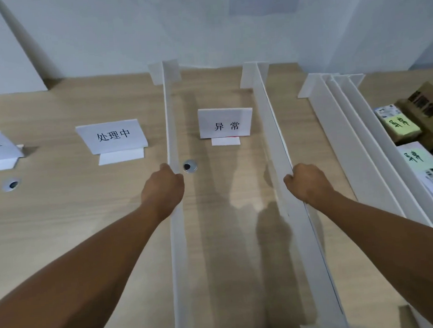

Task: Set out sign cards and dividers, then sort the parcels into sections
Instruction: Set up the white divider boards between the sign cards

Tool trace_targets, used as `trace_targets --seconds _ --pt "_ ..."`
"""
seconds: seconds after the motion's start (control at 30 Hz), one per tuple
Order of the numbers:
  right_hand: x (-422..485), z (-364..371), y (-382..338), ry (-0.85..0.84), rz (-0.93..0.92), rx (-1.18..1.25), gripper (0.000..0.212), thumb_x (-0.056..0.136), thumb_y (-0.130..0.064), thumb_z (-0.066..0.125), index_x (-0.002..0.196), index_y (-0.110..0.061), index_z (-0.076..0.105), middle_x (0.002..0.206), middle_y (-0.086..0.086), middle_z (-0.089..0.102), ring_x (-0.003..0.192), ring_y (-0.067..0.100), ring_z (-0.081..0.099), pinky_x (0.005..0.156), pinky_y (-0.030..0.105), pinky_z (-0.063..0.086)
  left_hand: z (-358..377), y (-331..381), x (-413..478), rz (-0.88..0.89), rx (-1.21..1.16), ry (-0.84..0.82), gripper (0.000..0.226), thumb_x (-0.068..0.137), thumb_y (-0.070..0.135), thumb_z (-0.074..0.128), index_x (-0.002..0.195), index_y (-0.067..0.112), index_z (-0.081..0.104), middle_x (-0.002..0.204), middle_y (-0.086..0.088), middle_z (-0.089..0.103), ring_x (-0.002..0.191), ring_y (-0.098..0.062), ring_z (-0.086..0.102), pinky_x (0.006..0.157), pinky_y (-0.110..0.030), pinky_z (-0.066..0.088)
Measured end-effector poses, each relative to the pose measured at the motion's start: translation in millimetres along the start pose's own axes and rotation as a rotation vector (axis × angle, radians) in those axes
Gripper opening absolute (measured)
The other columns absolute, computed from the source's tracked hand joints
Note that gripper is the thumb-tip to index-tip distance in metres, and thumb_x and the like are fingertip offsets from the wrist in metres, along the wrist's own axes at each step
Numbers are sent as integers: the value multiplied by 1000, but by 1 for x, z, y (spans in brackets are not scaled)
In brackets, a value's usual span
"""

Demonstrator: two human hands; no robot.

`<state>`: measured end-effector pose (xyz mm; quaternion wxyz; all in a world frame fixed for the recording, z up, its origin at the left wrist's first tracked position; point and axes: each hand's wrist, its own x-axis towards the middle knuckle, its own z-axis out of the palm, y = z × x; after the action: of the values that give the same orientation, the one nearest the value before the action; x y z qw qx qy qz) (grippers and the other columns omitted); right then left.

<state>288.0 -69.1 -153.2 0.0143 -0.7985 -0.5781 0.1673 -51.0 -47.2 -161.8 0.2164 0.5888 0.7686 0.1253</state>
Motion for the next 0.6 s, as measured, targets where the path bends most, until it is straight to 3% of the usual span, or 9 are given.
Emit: trace_targets --seconds 0.13,0.43,0.6 --pt "1 24 1 -28 17 4 26 97 -28 49 82 -7 52 85 16 59 85 39 62 69 33 47 24 -14 6 -13 -3 -31 9 93 25 42 95 16 44 78 0 51 64 -19 49 50 -29 29" --pt "12 43 11 45 15 15 32 97 -30 48 70 -11 46 71 10 53 71 33 55 62 31 41 58 -27 7 0 17 -54 11 96 24 41 97 13 41 75 -3 50 63 -21 48 49 -30 28" --pt "10 41 12 -10 14 -4 34 97 -29 50 67 -15 42 72 9 54 70 30 56 56 29 38 54 -26 7 -5 31 -56 12 98 25 41 100 14 42 77 -1 49 64 -20 49 50 -31 30"
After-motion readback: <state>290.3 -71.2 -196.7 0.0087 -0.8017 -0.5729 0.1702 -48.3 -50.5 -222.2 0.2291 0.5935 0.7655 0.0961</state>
